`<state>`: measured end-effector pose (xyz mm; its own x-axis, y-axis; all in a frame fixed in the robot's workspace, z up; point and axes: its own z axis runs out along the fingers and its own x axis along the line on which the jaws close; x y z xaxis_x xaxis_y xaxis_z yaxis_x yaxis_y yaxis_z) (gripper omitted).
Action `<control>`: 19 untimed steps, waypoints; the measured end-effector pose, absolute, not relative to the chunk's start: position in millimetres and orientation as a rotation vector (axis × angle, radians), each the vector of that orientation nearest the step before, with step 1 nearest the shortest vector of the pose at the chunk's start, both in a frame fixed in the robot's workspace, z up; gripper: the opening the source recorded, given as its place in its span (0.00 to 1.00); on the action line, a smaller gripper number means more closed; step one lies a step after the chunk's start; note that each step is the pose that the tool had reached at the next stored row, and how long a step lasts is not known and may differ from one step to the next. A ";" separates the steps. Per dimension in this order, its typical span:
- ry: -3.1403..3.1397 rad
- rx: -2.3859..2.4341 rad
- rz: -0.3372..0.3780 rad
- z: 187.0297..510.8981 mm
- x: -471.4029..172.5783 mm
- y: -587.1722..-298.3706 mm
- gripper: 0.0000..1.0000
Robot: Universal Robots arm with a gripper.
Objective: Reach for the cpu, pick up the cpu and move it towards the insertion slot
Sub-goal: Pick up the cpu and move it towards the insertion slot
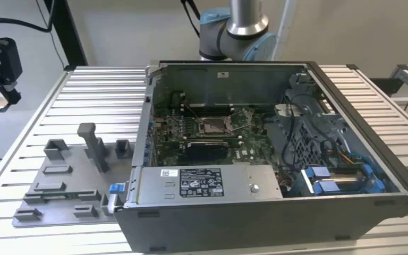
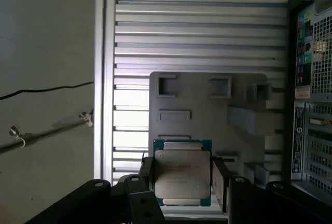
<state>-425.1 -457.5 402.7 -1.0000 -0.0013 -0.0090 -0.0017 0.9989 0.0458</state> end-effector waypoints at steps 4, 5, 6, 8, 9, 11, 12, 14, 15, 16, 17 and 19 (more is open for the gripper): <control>3.132 -0.002 0.071 405.8 -425.0 -457.5 0.00; 3.132 -0.002 0.071 405.8 -425.0 -457.5 0.00; 3.132 -0.002 0.071 405.9 -425.0 -457.5 0.00; 3.132 -0.002 0.071 405.9 -425.0 -457.5 0.00; 3.132 -0.002 0.071 405.9 -425.0 -457.5 0.00; 3.132 -0.002 0.070 405.9 -425.0 -457.5 0.00; 3.132 -0.002 0.070 405.9 -425.0 -457.5 0.00; 3.132 -0.002 0.070 405.9 -425.1 -457.4 0.00; 3.132 -0.002 0.070 405.8 -424.9 -457.4 0.00; 3.132 -0.002 0.070 405.9 -424.4 -457.4 0.00; 3.132 -0.002 0.070 406.0 -423.5 -457.5 0.00; 3.132 -0.002 0.070 405.9 -421.3 -457.5 0.00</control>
